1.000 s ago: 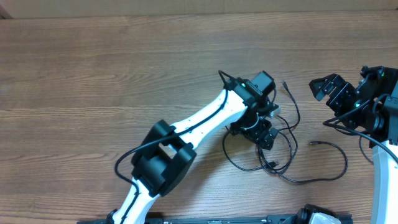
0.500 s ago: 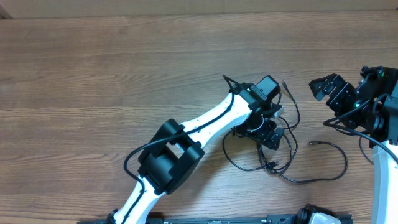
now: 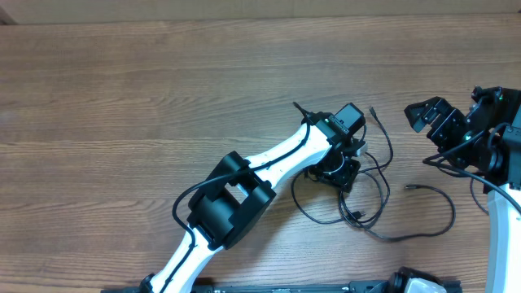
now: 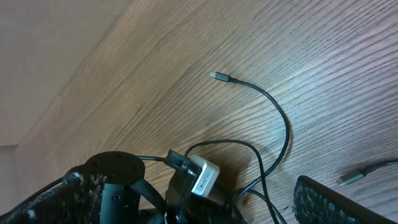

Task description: Untangle cables

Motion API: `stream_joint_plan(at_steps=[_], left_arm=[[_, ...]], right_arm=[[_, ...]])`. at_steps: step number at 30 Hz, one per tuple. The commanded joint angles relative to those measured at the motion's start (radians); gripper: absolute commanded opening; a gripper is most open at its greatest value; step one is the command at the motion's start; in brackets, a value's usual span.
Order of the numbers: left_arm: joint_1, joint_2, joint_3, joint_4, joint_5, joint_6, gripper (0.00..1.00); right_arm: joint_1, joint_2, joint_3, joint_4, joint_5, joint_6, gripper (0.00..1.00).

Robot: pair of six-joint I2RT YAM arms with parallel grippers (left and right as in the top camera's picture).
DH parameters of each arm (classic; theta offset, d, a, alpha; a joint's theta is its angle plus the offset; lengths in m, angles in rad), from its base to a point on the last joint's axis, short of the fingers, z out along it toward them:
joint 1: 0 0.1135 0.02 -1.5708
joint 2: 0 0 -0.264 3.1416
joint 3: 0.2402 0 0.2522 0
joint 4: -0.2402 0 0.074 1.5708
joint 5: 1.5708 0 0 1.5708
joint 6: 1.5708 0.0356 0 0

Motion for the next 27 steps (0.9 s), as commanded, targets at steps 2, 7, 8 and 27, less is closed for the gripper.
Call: stream_joint_plan(at_steps=[2,7,8,27], left_arm=[[-0.006,0.008,-0.004,0.004,0.005,0.004,0.04],[-0.003,0.008,-0.004,0.016,0.005,0.004,0.04],[-0.002,0.008,-0.004,0.018,0.006,0.004,0.04],[0.283,-0.335,0.016,0.100,0.054,-0.364,0.04]], right_arm=[[-0.004,-0.003,0.008,-0.002,0.010,0.004,1.00],[-0.004,-0.003,0.008,-0.018,0.010,0.004,1.00],[-0.004,-0.003,0.008,-0.026,0.010,0.004,1.00],[0.000,-0.003,0.008,-0.097,-0.179,-0.102,1.00]])
